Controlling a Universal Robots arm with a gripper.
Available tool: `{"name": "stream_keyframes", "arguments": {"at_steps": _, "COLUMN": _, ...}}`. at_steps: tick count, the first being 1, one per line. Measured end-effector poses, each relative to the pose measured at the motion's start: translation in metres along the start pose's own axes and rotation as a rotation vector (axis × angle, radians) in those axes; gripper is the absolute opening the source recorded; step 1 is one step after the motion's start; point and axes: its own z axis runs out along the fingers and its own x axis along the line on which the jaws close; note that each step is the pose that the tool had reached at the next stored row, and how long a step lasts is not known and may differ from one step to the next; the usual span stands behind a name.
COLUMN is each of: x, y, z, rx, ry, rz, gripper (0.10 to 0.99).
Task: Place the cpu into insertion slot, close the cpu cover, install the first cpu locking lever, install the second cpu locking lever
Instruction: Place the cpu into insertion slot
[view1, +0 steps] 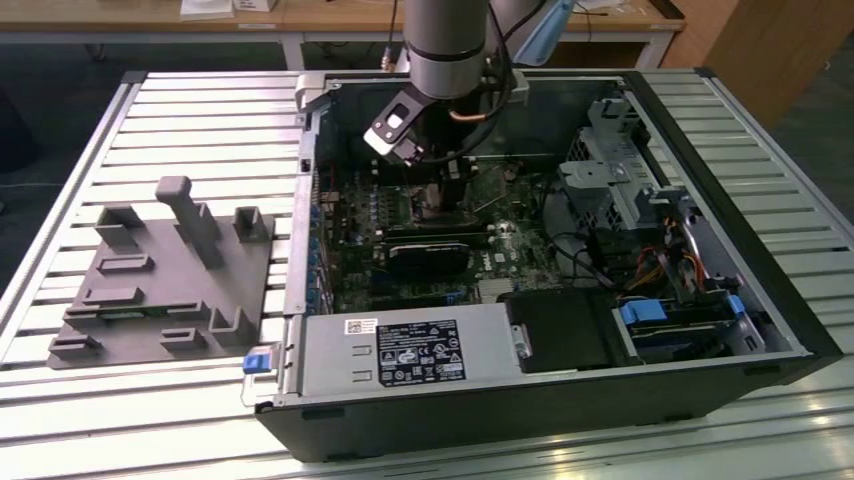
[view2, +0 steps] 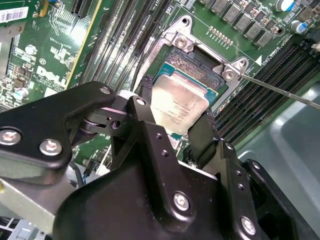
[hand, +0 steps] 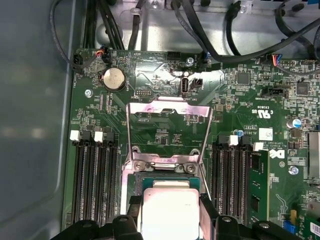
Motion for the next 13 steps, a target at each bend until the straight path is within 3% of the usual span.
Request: {"name": "stream_keyframes", "arguments": {"at_steps": 13, "x": 0.0019, "y": -0.0026, "z": 0.0092, "rx": 0.000, "ry": -0.0009, "rz": 0.013, "gripper": 0.537}}
